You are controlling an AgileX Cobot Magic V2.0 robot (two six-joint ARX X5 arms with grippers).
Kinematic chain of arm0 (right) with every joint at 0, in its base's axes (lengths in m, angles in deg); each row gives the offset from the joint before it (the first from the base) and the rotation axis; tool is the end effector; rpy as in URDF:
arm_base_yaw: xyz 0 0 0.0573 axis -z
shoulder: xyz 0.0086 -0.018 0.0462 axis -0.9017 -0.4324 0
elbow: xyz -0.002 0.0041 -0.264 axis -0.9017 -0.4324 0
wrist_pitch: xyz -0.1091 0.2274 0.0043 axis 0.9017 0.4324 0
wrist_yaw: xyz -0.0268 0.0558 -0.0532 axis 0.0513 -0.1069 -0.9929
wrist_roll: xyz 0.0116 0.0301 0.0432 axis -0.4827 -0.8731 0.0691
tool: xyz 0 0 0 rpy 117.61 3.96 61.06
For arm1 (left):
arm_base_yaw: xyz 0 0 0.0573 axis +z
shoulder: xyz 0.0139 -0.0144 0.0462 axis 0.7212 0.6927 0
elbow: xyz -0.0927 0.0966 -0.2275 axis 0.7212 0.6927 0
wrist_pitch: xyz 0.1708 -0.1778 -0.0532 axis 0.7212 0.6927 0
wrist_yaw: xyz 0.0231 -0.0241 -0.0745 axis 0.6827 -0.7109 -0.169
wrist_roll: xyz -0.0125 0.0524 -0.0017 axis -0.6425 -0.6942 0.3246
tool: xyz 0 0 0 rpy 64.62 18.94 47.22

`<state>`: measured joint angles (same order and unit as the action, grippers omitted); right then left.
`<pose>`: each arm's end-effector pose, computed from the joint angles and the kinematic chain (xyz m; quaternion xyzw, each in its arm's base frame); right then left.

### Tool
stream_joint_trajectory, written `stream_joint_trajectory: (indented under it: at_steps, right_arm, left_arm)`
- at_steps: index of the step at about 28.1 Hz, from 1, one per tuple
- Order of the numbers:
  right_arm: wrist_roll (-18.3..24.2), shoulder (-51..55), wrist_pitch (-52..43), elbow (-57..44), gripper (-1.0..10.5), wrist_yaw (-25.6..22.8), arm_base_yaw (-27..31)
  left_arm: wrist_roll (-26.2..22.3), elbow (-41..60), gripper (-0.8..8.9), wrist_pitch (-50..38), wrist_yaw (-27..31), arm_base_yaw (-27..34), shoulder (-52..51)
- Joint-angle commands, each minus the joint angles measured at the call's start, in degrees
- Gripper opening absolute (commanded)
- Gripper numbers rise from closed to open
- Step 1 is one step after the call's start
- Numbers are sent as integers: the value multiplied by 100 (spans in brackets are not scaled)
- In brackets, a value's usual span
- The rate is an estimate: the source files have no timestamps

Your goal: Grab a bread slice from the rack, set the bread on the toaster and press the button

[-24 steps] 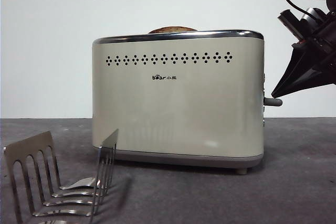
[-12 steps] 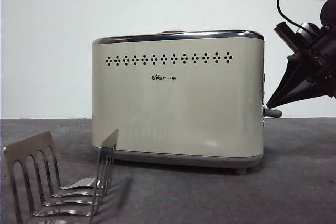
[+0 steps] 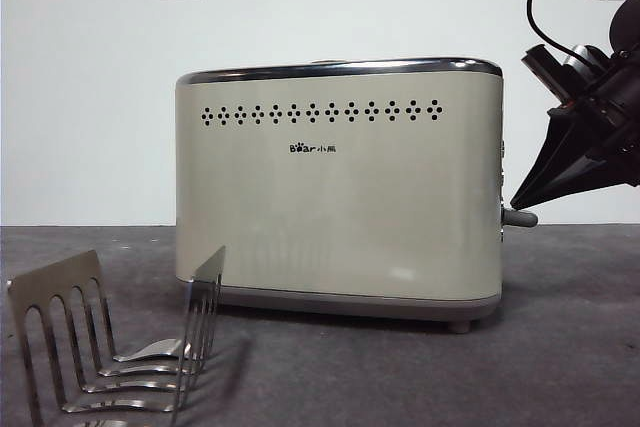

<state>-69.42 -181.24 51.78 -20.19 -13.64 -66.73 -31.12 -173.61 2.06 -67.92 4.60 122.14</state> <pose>0.2983 0.0309 0.1890 0.2641 0.5476 0.2487 0.7540 0.1174 -0.1020 0.4232 0.1267 0.4052 -0.2840 0.8597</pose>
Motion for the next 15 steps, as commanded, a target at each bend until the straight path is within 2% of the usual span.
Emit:
stream_joint_trajectory:
  at_steps: [1, 15]
  right_arm:
    - [114, -293, 275, -267, -7, -542, -33]
    - [85, -273, 262, -90, -7, -542, -33]
  left_arm:
    - [35, 35, -8, -13, 15, 15, -15]
    - [11, 37, -8, -13, 15, 15, -11]
